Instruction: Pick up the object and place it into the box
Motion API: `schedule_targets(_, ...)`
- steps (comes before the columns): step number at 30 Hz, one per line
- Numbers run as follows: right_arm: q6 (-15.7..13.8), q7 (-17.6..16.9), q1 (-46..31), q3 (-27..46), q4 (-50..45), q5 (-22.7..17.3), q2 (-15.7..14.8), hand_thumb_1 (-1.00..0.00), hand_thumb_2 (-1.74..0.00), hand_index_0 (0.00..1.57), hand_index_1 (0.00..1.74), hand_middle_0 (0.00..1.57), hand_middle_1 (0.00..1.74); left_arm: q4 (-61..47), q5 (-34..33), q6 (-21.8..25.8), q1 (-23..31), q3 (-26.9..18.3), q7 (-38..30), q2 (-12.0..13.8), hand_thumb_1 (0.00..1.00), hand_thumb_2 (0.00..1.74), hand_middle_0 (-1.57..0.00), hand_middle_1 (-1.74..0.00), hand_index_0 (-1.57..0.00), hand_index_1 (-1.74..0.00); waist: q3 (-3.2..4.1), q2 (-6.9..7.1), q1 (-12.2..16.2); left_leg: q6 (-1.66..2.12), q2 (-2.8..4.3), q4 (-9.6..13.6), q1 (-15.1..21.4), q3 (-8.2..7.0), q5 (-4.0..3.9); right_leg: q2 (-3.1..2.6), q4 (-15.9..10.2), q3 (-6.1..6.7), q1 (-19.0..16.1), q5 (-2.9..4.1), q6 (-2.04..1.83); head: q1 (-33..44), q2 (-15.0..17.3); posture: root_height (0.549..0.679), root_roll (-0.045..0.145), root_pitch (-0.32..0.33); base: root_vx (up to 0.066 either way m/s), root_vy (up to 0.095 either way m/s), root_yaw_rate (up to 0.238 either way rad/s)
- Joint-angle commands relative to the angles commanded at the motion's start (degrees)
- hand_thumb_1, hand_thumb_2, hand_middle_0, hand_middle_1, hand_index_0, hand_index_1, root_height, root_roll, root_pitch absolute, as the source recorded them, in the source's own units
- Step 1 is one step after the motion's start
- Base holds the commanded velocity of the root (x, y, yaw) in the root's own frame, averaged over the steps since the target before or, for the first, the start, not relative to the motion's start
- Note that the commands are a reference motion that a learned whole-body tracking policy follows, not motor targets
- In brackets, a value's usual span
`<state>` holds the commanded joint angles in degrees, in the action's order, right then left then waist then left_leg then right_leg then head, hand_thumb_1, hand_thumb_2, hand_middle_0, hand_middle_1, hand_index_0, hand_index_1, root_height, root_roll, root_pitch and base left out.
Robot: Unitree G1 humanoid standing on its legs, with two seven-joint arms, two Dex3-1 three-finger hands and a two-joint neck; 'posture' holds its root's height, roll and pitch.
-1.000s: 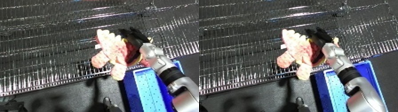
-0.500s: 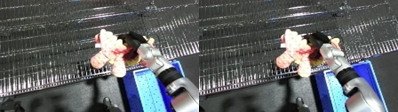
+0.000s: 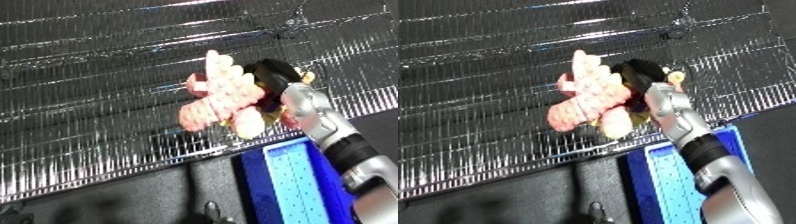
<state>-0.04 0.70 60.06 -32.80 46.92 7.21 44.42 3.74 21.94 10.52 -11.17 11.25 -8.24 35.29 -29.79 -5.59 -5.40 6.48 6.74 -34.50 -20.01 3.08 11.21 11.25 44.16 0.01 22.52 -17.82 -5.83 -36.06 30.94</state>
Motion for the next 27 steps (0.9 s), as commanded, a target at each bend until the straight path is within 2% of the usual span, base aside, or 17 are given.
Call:
schedule_targets(11,-1.3,-3.6,-4.0,8.8,-18.0,-5.1,14.0,-1.0,-1.74,1.57,1.74,1.57,1.74,-0.6,-0.6,-0.5,1.3,-2.6,0.0,0.1,1.0,1.74,-1.57,-1.74,-1.57,-1.74,0.0,1.43,2.5,-0.18,0.54,0.4,1.6,-1.02,0.4,-0.14,-0.8,0.61,-1.0,0.4,-0.09,-6.5,-4.4,0.637,0.047,-0.025,-0.005,0.007,-0.079)
schedule_targets(16,-2.1,-4.3,-9.4,14.6,-22.4,-5.9,18.3,-1.0,-1.74,1.57,1.74,1.57,1.74,-1.2,-0.6,-0.9,2.3,-3.6,0.2,-0.4,1.0,1.74,-1.57,-1.74,-1.57,-1.74,0.0,1.79,3.5,-0.27,0.92,0.4,2.1,-1.41,0.57,-0.19,-1.4,0.68,-1.6,0.53,-0.14,-10.7,-5.8,0.638,0.045,-0.032,-0.006,0.018,-0.07)
schedule_targets(22,-2.3,-5.5,-20.2,24.9,-25.7,-5.7,21.4,-1.0,-1.74,1.57,1.74,1.57,1.74,-1.8,-0.8,-1.7,3.8,-5.6,0.4,-1.2,1.0,1.74,-1.57,-1.74,-1.57,-1.74,0.0,2.21,5.2,-0.38,1.42,0.6,2.8,-1.9,0.8,-0.21,-1.9,0.85,-2.1,0.77,-0.42,-19.2,-5.5,0.638,0.043,-0.037,-0.011,0.021,-0.067)
schedule_targets(27,-2.6,-7.0,-33.5,37.3,-26.9,-6.0,19.8,-1.0,-1.74,1.57,1.74,1.57,1.74,-2.2,-1.0,-2.4,5.8,-7.8,0.1,-1.6,1.0,1.74,-1.57,-1.74,-1.57,-1.74,0.0,2.21,6.8,-0.54,1.59,0.1,3.0,-2.47,1.31,-0.19,-1.8,1.3,-2.1,0.85,-0.42,-24.3,-7.7,0.637,0.043,-0.041,-0.018,0.02,-0.091)
